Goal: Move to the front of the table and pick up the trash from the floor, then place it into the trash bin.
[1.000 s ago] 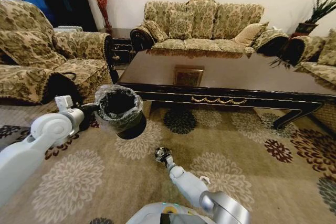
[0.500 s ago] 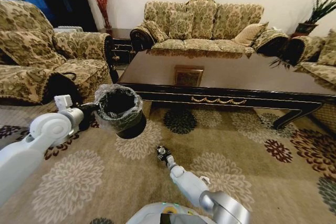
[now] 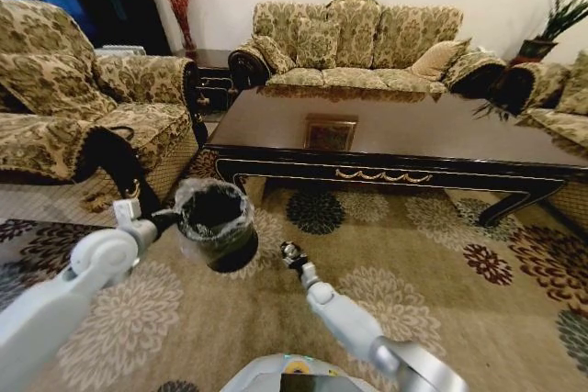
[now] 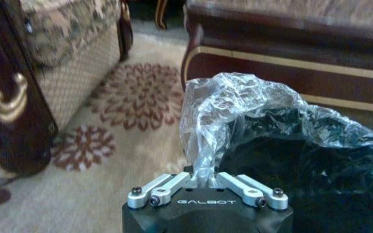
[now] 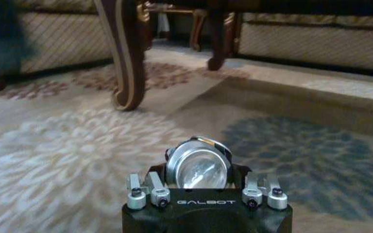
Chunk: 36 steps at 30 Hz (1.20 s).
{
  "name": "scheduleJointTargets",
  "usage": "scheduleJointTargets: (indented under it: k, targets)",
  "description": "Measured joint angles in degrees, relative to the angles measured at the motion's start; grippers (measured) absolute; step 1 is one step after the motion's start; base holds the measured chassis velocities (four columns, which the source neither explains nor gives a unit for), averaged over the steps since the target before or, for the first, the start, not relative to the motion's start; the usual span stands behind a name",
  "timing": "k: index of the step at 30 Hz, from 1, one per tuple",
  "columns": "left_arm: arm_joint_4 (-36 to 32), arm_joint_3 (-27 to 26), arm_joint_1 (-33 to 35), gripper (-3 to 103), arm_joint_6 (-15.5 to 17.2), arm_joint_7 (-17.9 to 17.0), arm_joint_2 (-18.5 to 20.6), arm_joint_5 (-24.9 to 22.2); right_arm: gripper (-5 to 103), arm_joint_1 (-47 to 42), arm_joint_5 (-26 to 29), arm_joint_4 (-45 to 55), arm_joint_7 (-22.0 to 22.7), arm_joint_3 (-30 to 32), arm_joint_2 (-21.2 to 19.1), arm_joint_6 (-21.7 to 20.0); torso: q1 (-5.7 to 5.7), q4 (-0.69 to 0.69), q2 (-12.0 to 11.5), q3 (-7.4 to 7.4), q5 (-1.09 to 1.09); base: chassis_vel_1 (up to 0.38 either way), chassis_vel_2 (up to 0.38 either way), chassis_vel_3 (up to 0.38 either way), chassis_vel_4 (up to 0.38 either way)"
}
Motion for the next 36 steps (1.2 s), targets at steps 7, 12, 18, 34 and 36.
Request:
scheduleJointTargets:
  k: [7, 12, 18, 34, 36]
  targets:
    - [-1.0, 3.5, 0.8, 4, 0.3, -0.5, -2.3, 1.3, 64, -0.8, 3.6, 11.3, 1.0, 3.3, -5.7, -1.5, 0.00, 0.00, 0.0, -0.01, -0.01, 0.000, 0.000, 0.000, 0.000]
    - [-0.5, 5.6, 1.2, 4, 0.3, -0.2, -2.5, 2.7, 64, -1.1, 5.1, 21.6, 1.4, 5.2, -11.2, -2.7, 0.00, 0.02, 0.0, -0.01, -0.02, 0.000, 0.000, 0.000, 0.000]
    - [0.0, 7.1, -0.8, 4, 0.3, 0.0, -2.1, 2.3, 64, -0.6, 7.7, 31.6, 2.5, 5.8, -16.9, -4.9, 0.00, -0.01, 0.0, -0.01, -0.02, 0.000, 0.000, 0.000, 0.000]
    - [1.2, 7.9, -4.8, 4, 0.6, 0.0, 2.2, -0.4, 64, 8.1, 21.7, 52.9, 4.4, -4.6, -20.6, -8.6, 0.00, 0.02, 0.0, -0.01, -0.04, 0.000, 0.000, 0.000, 0.000]
    - [1.3, 7.7, -5.0, 4, 0.5, 0.1, 2.2, -0.5, 64, 9.7, 22.6, 53.3, 1.8, -7.3, -19.9, -6.8, 0.00, 0.02, 0.0, 0.00, -0.04, 0.000, 0.000, 0.000, 0.000]
